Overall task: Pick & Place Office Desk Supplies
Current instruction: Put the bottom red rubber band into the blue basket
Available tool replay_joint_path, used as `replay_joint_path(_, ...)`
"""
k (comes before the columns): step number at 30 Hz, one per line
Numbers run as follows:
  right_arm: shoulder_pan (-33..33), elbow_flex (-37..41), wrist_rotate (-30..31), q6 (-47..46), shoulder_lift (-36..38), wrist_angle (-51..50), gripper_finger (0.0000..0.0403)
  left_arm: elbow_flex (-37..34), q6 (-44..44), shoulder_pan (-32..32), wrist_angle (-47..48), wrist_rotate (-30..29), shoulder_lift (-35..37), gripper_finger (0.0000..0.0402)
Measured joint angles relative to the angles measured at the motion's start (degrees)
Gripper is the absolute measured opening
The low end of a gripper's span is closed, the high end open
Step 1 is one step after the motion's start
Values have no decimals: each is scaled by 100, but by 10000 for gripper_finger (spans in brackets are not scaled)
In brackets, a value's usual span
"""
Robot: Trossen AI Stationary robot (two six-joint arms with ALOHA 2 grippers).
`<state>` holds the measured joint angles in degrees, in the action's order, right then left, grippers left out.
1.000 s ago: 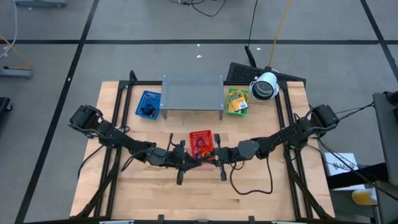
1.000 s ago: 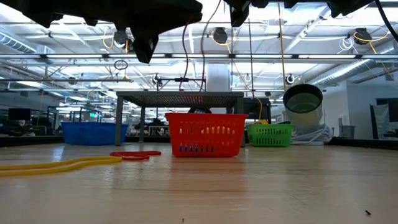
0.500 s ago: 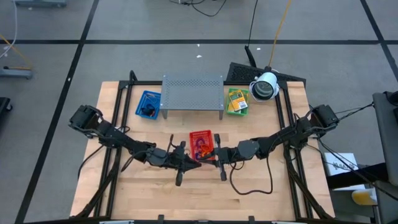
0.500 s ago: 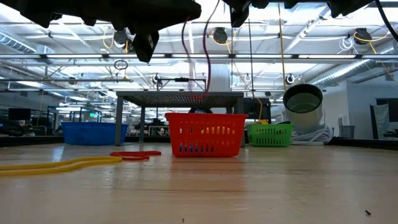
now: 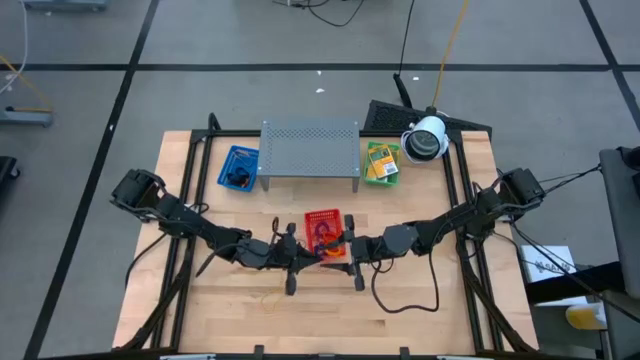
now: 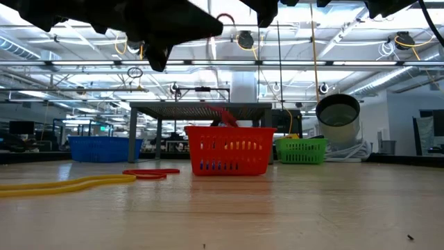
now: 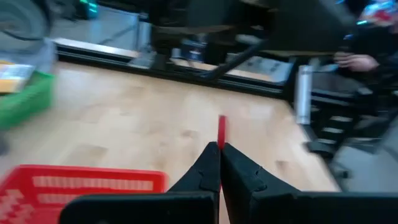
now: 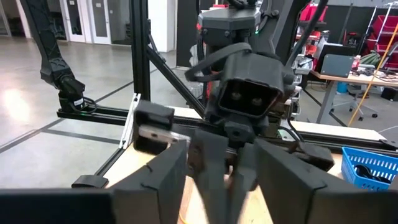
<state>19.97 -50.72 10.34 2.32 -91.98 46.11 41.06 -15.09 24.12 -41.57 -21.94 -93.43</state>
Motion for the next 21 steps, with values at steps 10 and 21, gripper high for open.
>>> replay_joint_path(10,117,0,37,-26,0,31,194,0,296,-9,1152,-1861,377,3)
replay_joint_path(21,271,0,54,-1,0,81,189,-3,1085,-9,2786,-3472,2562,3)
